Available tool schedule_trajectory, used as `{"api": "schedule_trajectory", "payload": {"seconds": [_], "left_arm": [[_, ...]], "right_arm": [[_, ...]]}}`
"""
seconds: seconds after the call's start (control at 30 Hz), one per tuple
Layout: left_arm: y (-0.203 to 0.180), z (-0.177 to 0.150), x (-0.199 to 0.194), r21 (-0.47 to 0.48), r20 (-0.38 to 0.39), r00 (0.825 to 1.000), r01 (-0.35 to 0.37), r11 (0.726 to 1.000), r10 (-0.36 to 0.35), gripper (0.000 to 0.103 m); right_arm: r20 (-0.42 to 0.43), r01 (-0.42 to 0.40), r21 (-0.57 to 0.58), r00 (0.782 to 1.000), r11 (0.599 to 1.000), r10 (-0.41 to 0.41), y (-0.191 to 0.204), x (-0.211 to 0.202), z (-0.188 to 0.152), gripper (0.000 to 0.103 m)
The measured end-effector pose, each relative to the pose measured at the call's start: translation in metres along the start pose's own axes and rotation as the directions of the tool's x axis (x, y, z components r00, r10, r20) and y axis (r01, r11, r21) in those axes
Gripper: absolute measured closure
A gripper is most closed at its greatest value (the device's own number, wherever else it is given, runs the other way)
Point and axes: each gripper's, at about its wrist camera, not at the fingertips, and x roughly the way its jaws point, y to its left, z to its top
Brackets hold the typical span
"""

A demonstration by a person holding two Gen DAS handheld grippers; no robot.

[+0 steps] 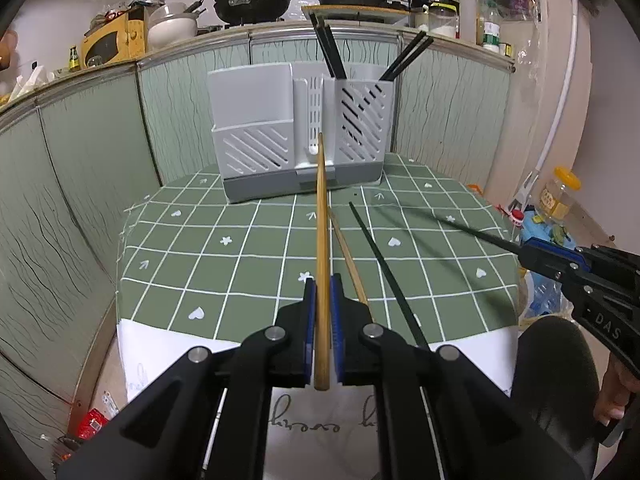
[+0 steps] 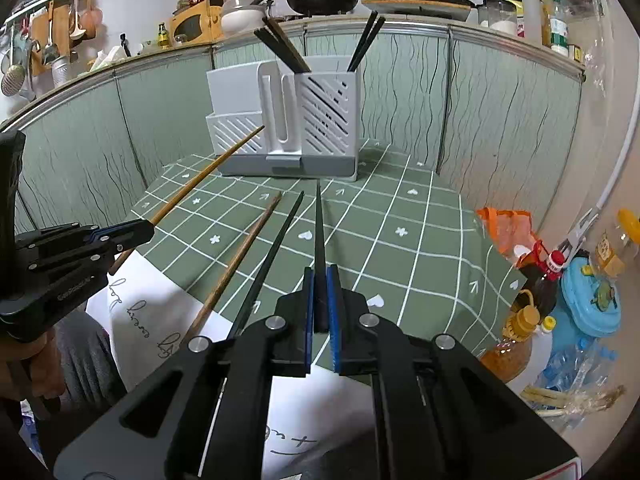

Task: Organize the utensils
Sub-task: 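Lift the wooden chopstick with the left tool while the right tool lifts the black chopstick toward the holder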

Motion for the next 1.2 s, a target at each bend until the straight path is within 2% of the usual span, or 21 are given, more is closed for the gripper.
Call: {"api": "schedule_trajectory", "payload": {"seconds": [0.4,0.8,1.2], "left_arm": [[0.001,0.016,-0.019,0.005,0.013,1.0,0.005,1.0,-0.005,0.094],[0.005,0.016,-0.022,-0.009,0.017,1.0,0.007,1.0,-0.007,0.095],[0.009,0.043,-0.036,-0.009,0.061,0.998,0.018,1.0,-0.017,0.095]], "right_arm": [[0.064,0.01,-0.001,0.998,1.0,-0.01,-0.006,-0.028,0.025,0.097],[0.073,0.005,0.003,0.997,1.0,-0.005,-0.007,-0.03,0.027,0.097],[0.116,-0.009,0.002,0.993,1.0,0.009,-0.011,-0.04,0.054,0.097]]}}
